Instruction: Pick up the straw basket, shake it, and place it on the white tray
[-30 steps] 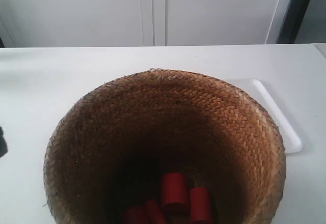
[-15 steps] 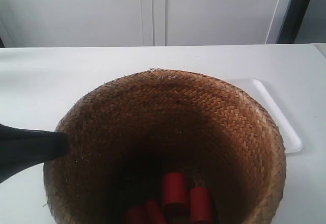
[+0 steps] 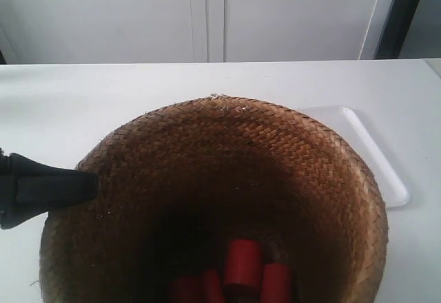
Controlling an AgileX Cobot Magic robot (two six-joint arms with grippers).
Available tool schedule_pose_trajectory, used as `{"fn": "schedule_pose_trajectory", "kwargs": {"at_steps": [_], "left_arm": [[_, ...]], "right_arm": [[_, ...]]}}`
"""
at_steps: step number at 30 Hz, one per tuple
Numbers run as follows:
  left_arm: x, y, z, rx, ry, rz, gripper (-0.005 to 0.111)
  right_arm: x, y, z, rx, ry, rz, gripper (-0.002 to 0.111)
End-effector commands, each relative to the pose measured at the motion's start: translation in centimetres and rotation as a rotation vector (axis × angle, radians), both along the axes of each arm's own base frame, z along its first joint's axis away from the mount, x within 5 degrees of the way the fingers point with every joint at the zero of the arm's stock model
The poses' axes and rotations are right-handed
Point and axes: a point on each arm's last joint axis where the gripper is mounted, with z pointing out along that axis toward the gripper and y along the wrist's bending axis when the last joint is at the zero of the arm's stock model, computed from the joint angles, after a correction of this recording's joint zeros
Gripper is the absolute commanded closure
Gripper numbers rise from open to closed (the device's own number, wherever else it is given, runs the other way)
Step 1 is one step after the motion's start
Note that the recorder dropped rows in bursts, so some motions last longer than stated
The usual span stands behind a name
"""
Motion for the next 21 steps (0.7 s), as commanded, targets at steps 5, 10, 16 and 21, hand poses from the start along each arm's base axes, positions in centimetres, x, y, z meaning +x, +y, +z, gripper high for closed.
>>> {"fn": "schedule_pose_trajectory", "kwargs": {"at_steps": [5, 10, 16, 21], "left_arm": [[0.1, -0.3, 0.7, -0.044, -0.049, -0.015, 0.045], [0.1, -0.4, 1.1, -0.083, -0.087, -0.018, 0.043], [0.0, -0.5, 1.2, -0.091, -0.085, -0.034, 0.043], [-0.1, -0.5, 1.1, -0.088, -0.083, -0.047, 0.043]], "right_arm": [[-2.1, 1.2, 5.0, -0.036, -0.088, 0.233, 0.038], [-3.4, 1.7, 6.6, -0.062, -0.038, 0.337, 0.038], [-2.5, 3.0, 8.8, -0.084, 0.152, 0.458, 0.038], [1.1, 4.6, 9.6, -0.168, 0.427, 0.531, 0.038]]}}
